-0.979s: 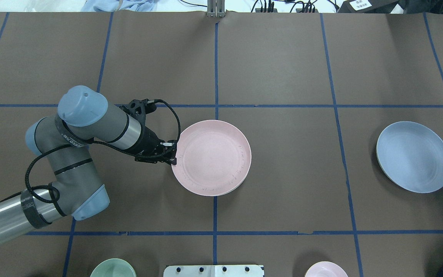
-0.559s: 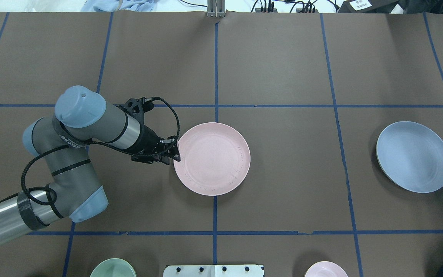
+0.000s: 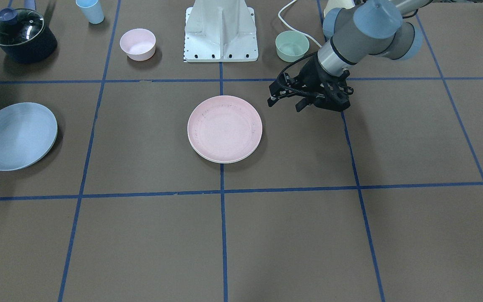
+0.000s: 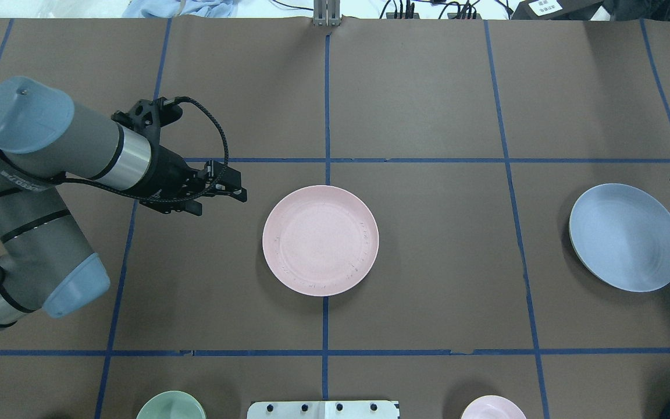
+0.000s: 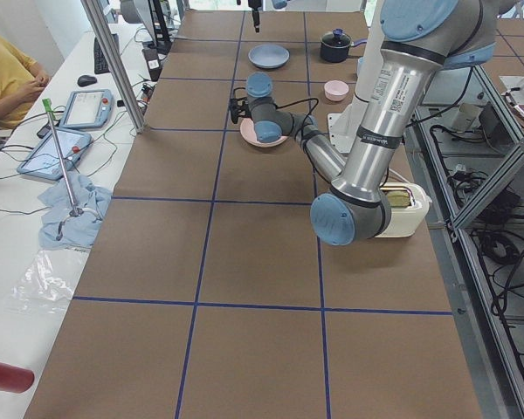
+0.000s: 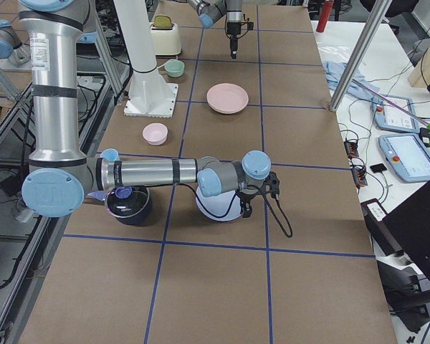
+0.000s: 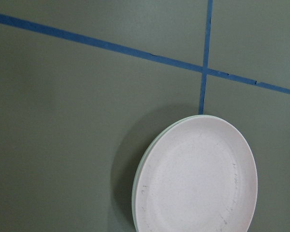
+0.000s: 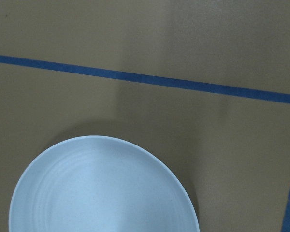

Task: Stack three plates with pink and blue
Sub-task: 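Open the left gripper and draw it back from the stacked plates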

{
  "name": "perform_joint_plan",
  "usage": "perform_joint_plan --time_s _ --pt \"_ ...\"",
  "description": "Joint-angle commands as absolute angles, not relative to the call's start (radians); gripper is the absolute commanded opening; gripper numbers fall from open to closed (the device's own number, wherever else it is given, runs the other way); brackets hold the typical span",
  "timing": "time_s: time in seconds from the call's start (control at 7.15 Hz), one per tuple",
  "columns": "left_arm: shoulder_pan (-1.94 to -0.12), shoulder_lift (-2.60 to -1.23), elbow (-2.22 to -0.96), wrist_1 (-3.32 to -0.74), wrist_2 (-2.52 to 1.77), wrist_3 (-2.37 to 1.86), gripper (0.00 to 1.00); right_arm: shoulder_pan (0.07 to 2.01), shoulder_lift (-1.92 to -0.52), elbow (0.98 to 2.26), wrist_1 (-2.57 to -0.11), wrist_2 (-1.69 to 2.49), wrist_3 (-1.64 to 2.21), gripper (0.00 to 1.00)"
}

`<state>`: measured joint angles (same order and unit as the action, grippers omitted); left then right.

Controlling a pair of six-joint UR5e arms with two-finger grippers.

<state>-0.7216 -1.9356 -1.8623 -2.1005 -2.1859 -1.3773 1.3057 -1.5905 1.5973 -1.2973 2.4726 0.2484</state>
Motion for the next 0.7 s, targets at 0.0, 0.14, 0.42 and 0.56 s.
perform_joint_plan --time_s 0.0,0.14,0.42,0.56 --pt "-0.733 -1.919 -1.873 -2.091 -2.183 -1.330 1.00 1.260 -1.591 1.552 -1.203 2.464 0.334 0.99" --pt "-0.750 -1.917 -1.881 -2.083 -2.183 -1.328 1.00 1.235 -1.588 1.524 -1.177 2.451 0.334 0.99" --pt "-0.755 -1.917 -1.881 -2.083 -2.183 -1.328 1.00 1.217 -1.595 1.476 -1.142 2.445 0.328 0.98" --pt "-0.756 -1.916 -1.881 -2.083 -2.184 -1.330 1.00 1.215 -1.595 1.439 -1.068 2.442 0.334 0.97"
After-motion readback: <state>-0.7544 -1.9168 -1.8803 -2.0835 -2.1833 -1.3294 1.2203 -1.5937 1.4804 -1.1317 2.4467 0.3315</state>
